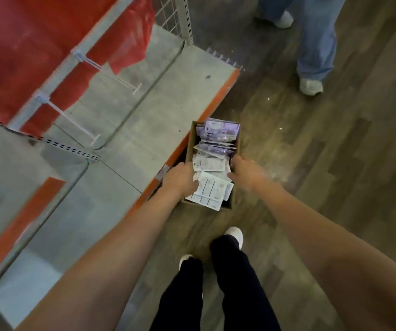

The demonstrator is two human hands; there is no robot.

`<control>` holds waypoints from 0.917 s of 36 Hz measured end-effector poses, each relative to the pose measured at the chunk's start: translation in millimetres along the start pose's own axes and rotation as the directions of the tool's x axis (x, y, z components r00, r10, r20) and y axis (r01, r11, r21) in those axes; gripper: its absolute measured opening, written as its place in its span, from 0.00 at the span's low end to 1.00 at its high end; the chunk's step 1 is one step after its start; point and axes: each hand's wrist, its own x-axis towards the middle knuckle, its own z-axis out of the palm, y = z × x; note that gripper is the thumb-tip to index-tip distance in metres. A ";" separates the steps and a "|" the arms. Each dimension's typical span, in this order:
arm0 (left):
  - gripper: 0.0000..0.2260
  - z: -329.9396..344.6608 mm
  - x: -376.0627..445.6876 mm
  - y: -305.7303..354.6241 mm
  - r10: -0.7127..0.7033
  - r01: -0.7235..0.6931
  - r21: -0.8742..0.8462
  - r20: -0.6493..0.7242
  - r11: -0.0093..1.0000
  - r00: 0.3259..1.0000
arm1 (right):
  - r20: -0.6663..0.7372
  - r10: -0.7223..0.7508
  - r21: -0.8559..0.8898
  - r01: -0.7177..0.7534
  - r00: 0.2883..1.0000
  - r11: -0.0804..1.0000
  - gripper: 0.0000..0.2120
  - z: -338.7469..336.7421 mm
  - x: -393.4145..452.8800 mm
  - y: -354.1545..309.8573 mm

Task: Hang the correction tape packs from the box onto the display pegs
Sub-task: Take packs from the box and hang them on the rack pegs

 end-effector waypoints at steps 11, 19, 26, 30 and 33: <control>0.16 147.7 109.4 -49.6 0.016 -0.021 -0.080 -0.064 0.997 0.998 | -0.076 -0.023 0.006 0.023 0.997 1.000 0.19 155.9 110.5 34.8; 0.15 230.3 209.1 -87.7 -0.046 0.006 -0.207 -0.186 0.978 0.982 | -0.200 -0.092 -0.042 0.085 0.975 0.995 0.17 233.5 220.1 60.6; 0.15 262.4 258.5 -89.3 0.025 -0.065 -0.152 -0.254 0.986 0.967 | -0.329 -0.145 -0.056 0.134 0.933 0.989 0.16 253.8 263.8 73.8; 0.21 265.4 261.3 -82.2 0.034 -0.045 -0.054 -0.200 0.998 0.979 | -0.341 -0.180 -0.079 0.162 0.923 0.984 0.11 262.3 264.0 85.6; 0.20 260.3 256.2 -77.3 -0.005 -0.013 -0.119 -0.155 0.993 0.988 | -0.306 -0.193 -0.084 0.175 0.932 0.981 0.09 261.0 262.1 85.8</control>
